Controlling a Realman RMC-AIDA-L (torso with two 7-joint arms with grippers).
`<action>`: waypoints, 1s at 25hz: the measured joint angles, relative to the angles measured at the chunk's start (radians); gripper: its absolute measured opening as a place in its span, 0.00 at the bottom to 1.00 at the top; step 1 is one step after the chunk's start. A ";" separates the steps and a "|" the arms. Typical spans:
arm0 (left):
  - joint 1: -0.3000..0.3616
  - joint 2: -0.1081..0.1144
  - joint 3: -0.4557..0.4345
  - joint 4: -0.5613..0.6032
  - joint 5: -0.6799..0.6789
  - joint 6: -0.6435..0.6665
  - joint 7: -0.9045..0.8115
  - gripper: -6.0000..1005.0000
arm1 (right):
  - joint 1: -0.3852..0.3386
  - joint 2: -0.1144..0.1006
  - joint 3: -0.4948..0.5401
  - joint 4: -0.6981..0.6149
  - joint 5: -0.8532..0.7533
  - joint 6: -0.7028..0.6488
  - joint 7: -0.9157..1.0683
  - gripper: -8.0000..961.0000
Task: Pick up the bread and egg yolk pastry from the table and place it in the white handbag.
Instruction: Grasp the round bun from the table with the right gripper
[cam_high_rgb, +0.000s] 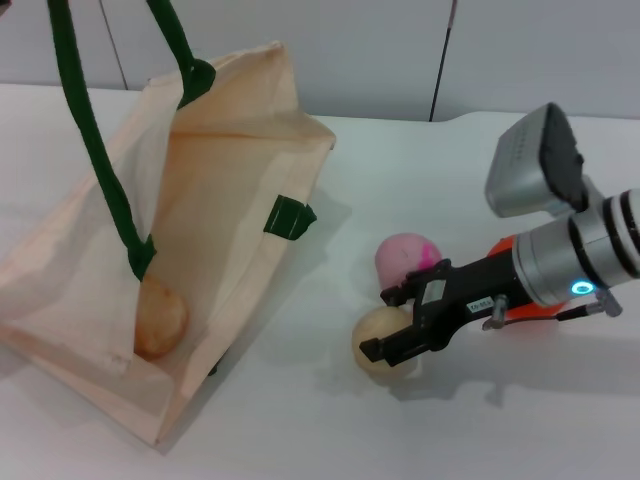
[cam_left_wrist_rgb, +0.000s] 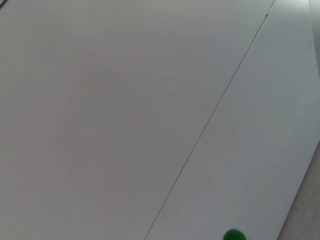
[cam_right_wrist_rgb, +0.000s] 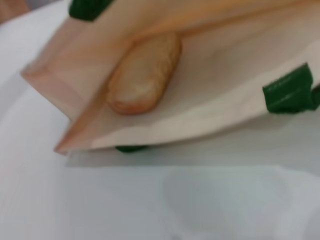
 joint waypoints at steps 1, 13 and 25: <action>0.000 0.000 0.000 0.000 0.000 0.000 0.000 0.12 | 0.010 0.000 -0.006 0.016 -0.002 0.010 0.002 0.91; 0.001 0.001 -0.002 -0.004 0.000 -0.002 0.000 0.12 | 0.025 0.000 -0.049 0.037 -0.024 0.062 0.057 0.90; 0.008 0.004 -0.011 -0.005 0.000 -0.010 0.000 0.12 | 0.009 0.000 -0.041 -0.017 -0.033 0.018 0.077 0.79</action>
